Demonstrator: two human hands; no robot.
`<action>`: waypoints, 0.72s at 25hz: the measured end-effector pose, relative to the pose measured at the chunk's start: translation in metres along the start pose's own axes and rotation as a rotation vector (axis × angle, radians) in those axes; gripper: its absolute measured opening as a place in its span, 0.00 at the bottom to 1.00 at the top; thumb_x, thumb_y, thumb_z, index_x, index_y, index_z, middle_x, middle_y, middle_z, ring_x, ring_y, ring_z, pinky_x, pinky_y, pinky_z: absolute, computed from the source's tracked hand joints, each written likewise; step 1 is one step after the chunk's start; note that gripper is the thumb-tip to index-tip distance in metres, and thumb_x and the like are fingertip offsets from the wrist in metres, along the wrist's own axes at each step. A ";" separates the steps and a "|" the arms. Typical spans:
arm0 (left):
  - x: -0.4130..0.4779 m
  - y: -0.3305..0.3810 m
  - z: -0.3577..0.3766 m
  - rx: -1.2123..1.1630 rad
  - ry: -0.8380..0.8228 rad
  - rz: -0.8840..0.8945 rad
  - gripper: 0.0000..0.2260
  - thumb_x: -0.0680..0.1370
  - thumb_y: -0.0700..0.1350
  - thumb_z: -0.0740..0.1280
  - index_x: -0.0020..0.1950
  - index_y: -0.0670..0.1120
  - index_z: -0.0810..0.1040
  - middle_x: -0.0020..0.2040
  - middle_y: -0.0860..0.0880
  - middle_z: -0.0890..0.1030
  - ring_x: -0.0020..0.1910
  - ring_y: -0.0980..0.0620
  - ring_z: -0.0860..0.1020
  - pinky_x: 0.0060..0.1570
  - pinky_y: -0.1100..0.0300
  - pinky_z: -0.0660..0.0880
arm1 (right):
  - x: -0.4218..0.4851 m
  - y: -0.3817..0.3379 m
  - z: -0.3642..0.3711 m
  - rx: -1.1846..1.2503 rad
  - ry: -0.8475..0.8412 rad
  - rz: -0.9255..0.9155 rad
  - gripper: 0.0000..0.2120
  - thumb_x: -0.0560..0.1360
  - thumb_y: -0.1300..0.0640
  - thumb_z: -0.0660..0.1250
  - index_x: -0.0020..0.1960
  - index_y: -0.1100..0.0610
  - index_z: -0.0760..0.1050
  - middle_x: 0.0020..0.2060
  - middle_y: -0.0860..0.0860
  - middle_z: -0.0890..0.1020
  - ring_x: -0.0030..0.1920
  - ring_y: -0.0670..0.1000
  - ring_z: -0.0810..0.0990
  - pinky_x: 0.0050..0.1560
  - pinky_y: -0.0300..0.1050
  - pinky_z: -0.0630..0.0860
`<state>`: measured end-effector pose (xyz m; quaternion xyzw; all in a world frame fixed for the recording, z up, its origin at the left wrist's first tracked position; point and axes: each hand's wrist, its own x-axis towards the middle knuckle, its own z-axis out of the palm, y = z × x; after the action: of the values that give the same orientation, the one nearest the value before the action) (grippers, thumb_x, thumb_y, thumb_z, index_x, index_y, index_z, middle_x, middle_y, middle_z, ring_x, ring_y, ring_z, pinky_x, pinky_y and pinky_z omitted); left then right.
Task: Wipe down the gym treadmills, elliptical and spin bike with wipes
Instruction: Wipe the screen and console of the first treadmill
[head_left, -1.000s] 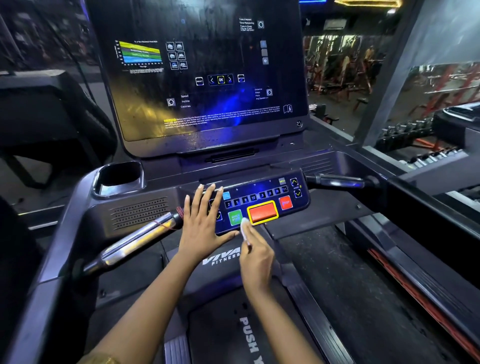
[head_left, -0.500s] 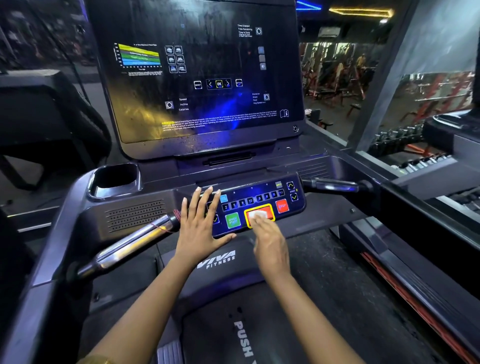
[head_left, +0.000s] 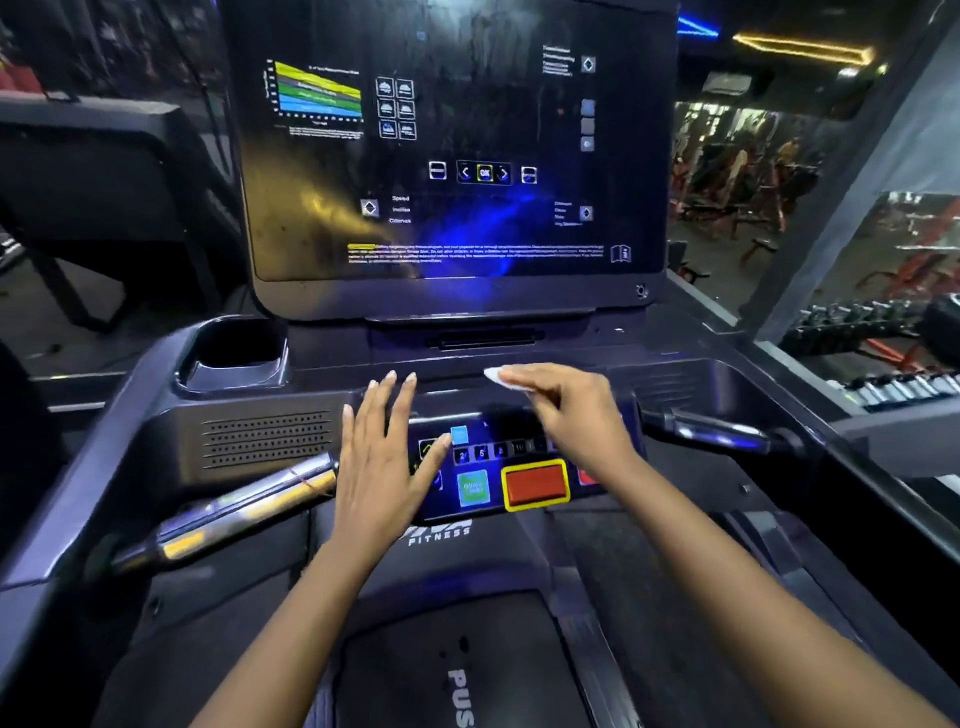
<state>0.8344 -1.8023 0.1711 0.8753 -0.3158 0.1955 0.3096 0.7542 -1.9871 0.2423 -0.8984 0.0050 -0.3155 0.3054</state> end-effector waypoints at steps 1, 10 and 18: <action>0.002 0.002 0.004 0.024 -0.003 -0.047 0.34 0.75 0.65 0.49 0.76 0.46 0.59 0.75 0.45 0.62 0.74 0.46 0.59 0.72 0.55 0.42 | 0.020 0.011 0.003 -0.030 -0.136 -0.030 0.19 0.69 0.75 0.62 0.54 0.60 0.81 0.52 0.53 0.83 0.55 0.43 0.78 0.59 0.26 0.67; 0.001 0.009 0.015 0.169 0.009 -0.136 0.27 0.79 0.62 0.50 0.74 0.49 0.61 0.71 0.48 0.68 0.71 0.51 0.64 0.73 0.51 0.51 | 0.122 0.051 0.087 -0.283 -0.902 -0.678 0.21 0.76 0.55 0.53 0.56 0.64 0.80 0.54 0.58 0.82 0.53 0.58 0.81 0.55 0.48 0.76; 0.015 0.023 0.015 0.259 0.023 -0.039 0.26 0.80 0.62 0.49 0.72 0.49 0.65 0.71 0.49 0.68 0.75 0.50 0.57 0.73 0.45 0.46 | 0.123 0.108 0.063 -0.178 -0.953 -0.699 0.21 0.70 0.69 0.60 0.63 0.62 0.75 0.61 0.55 0.77 0.61 0.53 0.76 0.64 0.34 0.63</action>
<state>0.8319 -1.8333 0.1784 0.9117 -0.2672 0.2384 0.2015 0.9088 -2.0651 0.2138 -0.9115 -0.4021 0.0421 0.0755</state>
